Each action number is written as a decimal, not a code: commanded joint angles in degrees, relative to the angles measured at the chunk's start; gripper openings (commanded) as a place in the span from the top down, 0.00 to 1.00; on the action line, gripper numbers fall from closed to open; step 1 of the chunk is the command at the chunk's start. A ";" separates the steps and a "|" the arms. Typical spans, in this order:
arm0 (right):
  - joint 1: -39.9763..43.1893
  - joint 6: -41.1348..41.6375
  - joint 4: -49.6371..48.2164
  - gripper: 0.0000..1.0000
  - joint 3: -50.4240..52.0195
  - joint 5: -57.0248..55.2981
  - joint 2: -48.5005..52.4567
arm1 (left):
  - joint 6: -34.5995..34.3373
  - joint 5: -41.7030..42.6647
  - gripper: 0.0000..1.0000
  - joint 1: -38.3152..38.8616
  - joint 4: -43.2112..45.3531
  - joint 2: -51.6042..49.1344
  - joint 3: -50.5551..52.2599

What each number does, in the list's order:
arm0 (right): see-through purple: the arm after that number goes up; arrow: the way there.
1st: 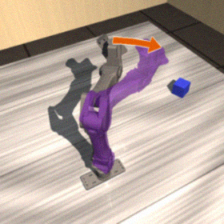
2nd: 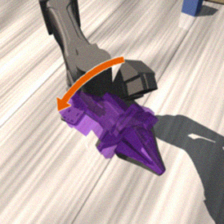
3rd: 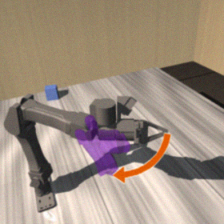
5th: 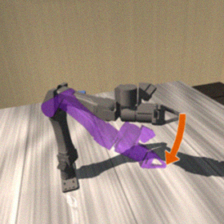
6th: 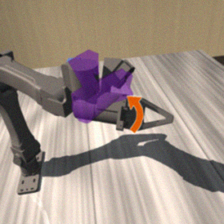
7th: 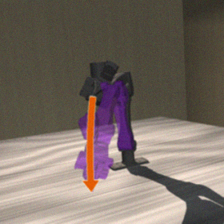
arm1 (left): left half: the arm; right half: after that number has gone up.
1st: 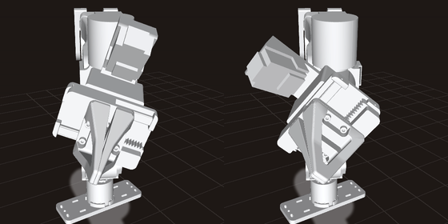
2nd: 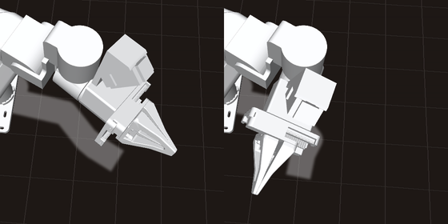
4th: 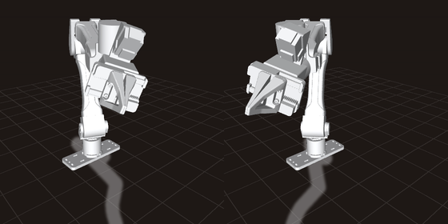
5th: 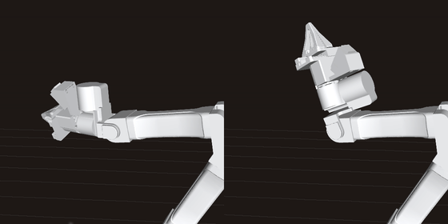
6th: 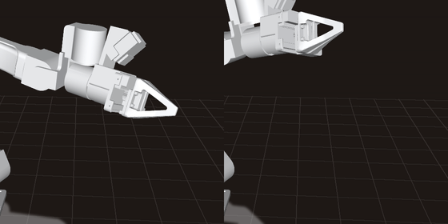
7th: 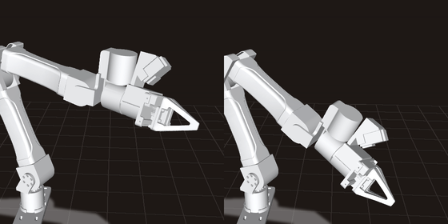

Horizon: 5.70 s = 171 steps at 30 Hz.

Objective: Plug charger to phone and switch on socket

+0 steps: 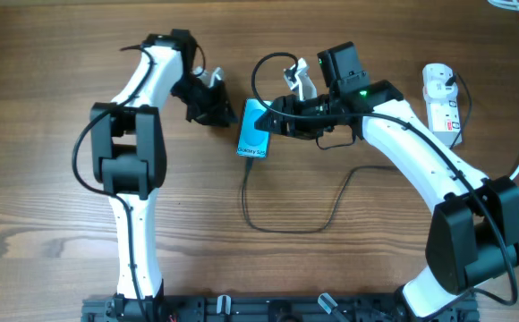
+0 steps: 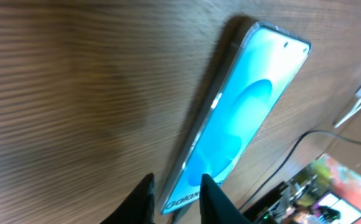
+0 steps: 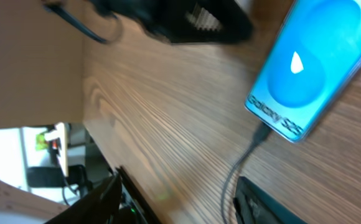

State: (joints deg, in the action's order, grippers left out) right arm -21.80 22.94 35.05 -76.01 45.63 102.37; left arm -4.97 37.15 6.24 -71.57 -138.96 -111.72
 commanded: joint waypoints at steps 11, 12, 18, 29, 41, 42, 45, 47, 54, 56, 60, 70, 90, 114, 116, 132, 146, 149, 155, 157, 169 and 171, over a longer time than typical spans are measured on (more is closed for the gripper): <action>16.48 -13.92 27.56 0.59 -17.88 -26.58 -14.67 | -3.21 0.90 0.03 -3.85 -2.80 42.80 -0.48; 19.04 -13.81 27.65 0.59 -17.90 -26.75 -17.05 | -3.21 0.66 0.00 -3.85 -2.82 44.50 -0.48; 38.71 -12.17 28.48 0.81 -17.88 -26.77 -26.47 | -2.99 -14.51 0.00 -3.85 -2.82 45.90 -0.39; 51.54 -10.43 24.79 0.96 -16.37 -29.42 -13.77 | -2.99 -14.53 0.00 -3.85 -2.82 45.90 -0.39; 51.67 -1.92 17.99 0.96 -9.31 -41.81 -11.74 | -2.99 -14.51 0.00 -3.85 -2.82 45.90 -0.39; 51.67 -1.95 17.46 0.96 -8.70 -39.32 -10.97 | -2.99 -14.53 0.00 -3.85 -2.82 45.90 -0.39; 51.63 -1.97 17.27 0.96 -8.70 -37.31 -8.70 | -2.99 -14.53 0.00 -3.85 -2.82 45.90 -0.39; 51.67 -2.05 15.93 0.96 -8.70 -35.69 -7.28 | -2.99 -14.51 0.00 -3.85 -2.82 45.90 -0.39; 51.67 -3.91 13.99 0.96 -8.70 -29.00 -0.44 | -2.99 -14.53 0.00 -3.85 -2.82 45.90 -0.39; 51.67 -4.76 14.01 0.96 -8.66 -28.76 0.90 | -2.99 -14.53 0.00 -3.85 -2.82 45.90 -0.39; 51.49 -4.87 13.90 0.96 -8.61 -28.61 2.95 | -2.99 -14.53 0.00 -3.85 -2.82 45.90 -0.39; 51.23 -4.85 4.39 0.96 1.55 -26.88 4.70 | -2.99 -14.53 0.00 -3.85 -2.82 45.90 -0.39; 51.21 0.00 -26.21 0.96 15.65 -24.09 7.91 | -2.99 -14.53 0.00 -3.85 -2.82 45.90 -0.39; 48.54 2.64 -32.89 0.96 15.65 -26.75 7.96 | -2.99 -14.53 0.00 -3.85 -2.82 45.90 -0.39; 48.54 2.67 -33.05 0.96 15.65 -26.73 7.96 | -2.99 -14.53 0.00 -3.85 -2.82 45.90 -0.39; 48.72 1.40 -7.63 0.96 -4.46 -28.72 7.96 | -2.99 -14.53 0.00 -3.85 -2.82 45.90 -0.39; 49.51 6.21 -14.75 0.96 -4.46 -24.52 18.12 | -2.99 -14.53 0.00 -3.85 -2.82 45.90 -0.39; 49.35 6.67 -15.17 0.96 -4.44 -24.55 18.36 | -2.99 -14.53 0.00 -3.85 -2.82 45.90 -0.39; 49.07 6.29 -12.90 0.96 -4.31 -24.52 18.40 | -2.99 -14.53 0.00 -3.85 -2.82 45.90 -0.39; 48.78 5.38 -12.48 0.96 -4.24 -24.57 18.40 | -2.99 -14.51 0.00 -3.85 -2.82 45.90 -0.39; 47.76 -0.28 -10.71 0.96 -4.22 -23.12 21.29 | -2.99 -14.51 0.00 -3.85 -2.82 45.90 -0.39; 47.39 -1.49 -10.05 0.96 -4.22 -23.04 21.29 | -2.99 -14.53 0.00 -3.85 -2.82 45.90 -0.39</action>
State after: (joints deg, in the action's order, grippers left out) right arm 27.31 24.73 22.92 -80.82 20.45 120.77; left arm -8.25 23.16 2.42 -74.41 -93.21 -111.98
